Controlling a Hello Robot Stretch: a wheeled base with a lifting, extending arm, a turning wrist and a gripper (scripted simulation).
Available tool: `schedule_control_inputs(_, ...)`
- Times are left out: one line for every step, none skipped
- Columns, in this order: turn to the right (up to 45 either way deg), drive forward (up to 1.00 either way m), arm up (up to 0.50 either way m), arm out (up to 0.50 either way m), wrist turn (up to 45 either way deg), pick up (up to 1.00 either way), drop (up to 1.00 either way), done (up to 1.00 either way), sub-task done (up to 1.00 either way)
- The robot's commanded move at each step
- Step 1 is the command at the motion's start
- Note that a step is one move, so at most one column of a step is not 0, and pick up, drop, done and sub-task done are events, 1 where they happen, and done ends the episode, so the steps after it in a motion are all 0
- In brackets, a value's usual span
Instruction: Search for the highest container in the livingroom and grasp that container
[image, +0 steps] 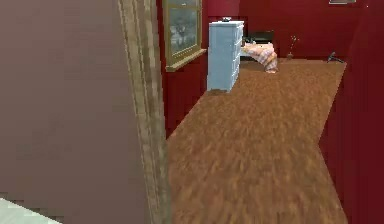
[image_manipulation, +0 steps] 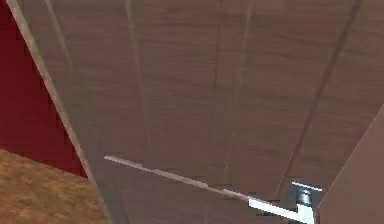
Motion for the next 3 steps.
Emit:
schedule_control_inputs(18.0, 0.0, 0.0, 0.0, 0.0, 0.0, 0.0, 0.0, 0.0)
schedule_control_inputs(0.0, 0.3, 0.0, 0.0, 0.0, 0.0, 0.0, 0.0, 0.0)
schedule_control_inputs(9.0, 0.0, 0.0, 0.0, 0.0, 0.0, 0.0, 0.0, 0.0)
